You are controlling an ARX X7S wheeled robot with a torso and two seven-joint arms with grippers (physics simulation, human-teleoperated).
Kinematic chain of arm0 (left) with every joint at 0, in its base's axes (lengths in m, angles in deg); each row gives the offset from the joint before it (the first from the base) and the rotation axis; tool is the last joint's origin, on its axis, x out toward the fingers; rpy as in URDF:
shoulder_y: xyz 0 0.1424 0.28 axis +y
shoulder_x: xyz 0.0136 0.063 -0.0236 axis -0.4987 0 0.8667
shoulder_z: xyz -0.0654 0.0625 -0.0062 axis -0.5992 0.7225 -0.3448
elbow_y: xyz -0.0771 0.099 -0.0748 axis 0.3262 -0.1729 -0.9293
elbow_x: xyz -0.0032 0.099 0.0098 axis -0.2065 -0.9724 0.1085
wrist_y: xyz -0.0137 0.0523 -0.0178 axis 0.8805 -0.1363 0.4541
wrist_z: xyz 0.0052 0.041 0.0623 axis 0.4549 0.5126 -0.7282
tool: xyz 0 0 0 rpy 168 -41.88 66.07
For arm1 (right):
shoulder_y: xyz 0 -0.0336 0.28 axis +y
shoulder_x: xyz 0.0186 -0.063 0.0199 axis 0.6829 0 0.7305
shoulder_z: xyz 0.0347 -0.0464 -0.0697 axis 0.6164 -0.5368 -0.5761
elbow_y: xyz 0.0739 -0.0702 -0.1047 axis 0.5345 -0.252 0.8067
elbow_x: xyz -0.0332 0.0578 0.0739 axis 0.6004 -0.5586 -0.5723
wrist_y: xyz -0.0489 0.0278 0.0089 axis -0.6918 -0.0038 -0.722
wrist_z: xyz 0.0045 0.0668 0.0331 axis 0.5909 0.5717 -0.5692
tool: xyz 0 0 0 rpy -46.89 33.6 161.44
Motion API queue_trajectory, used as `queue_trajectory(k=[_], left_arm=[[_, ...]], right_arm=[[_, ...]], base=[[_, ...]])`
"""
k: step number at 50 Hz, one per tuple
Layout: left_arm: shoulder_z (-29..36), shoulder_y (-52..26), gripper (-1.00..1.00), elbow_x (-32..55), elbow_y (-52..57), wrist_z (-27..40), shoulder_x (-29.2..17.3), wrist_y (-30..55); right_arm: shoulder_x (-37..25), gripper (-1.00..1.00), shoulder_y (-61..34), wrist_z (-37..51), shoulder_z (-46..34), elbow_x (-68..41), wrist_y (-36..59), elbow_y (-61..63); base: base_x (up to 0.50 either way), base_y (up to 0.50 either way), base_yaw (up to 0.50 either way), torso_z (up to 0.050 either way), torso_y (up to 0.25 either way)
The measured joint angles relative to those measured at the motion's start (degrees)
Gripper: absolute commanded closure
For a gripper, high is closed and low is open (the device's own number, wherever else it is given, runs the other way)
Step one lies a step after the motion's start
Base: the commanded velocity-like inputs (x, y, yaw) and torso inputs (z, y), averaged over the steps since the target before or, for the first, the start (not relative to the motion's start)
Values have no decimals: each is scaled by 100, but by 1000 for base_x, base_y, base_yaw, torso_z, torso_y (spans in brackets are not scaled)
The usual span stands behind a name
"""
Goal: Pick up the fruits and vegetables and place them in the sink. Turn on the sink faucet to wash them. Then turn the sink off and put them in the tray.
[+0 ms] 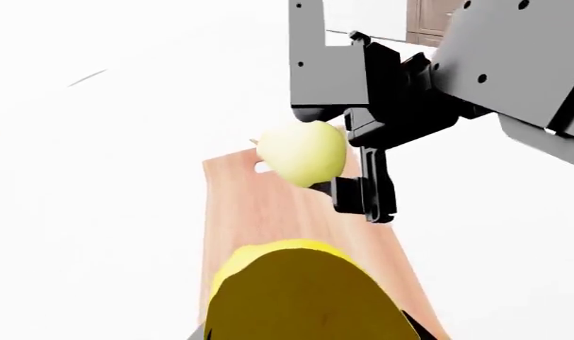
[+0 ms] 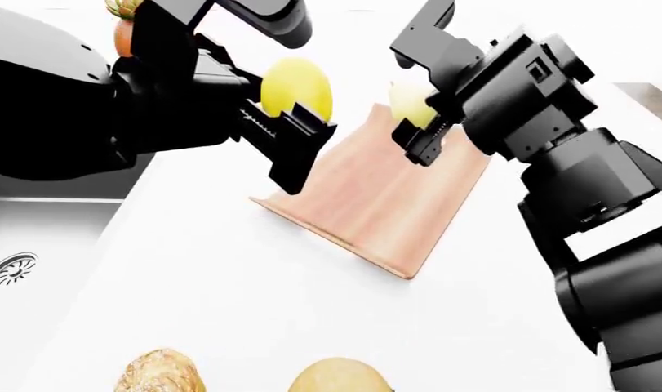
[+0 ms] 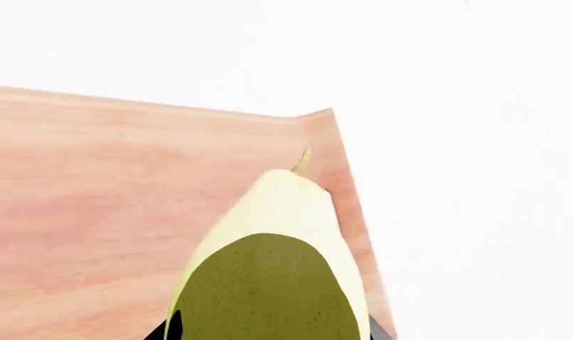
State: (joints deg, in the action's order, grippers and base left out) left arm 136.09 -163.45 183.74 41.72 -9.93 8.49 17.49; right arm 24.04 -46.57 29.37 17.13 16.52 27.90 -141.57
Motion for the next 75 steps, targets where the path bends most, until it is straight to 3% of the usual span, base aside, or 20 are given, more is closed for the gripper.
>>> queue_trajectory(k=[13,34,35,53,64,75], left_arm=[[3,3,100,-10,12,-9,-6,-2],[8,50,100,-46,20,-47,-16,-38],[8,51,100,-47,19,-50,-16,-39],[14,72,100,-58,3,-76,-17,-51],[149,49,100,-290,-427,-331,272,-48],[716,-299,100,-1064,-2317,-1435,1315,87]], right_arm=[[564,100,-91,-23,-229,58,-761,-1526],[762,100,61,-78,-448,-30,-1071,-2086],[765,-100,67,-79,-457,-34,-1079,-2093],[572,-100,86,-193,-532,-93,-975,-1667],[-509,-100,224,-256,-310,-279,333,954],[-1800,-100,363,-158,266,-491,1761,3913]], base=[[0,0,0,0,0],[0,0,0,0,0],[0,0,0,0,0],[0,0,0,0,1],[0,0,0,0,0],[0,0,0,0,0]])
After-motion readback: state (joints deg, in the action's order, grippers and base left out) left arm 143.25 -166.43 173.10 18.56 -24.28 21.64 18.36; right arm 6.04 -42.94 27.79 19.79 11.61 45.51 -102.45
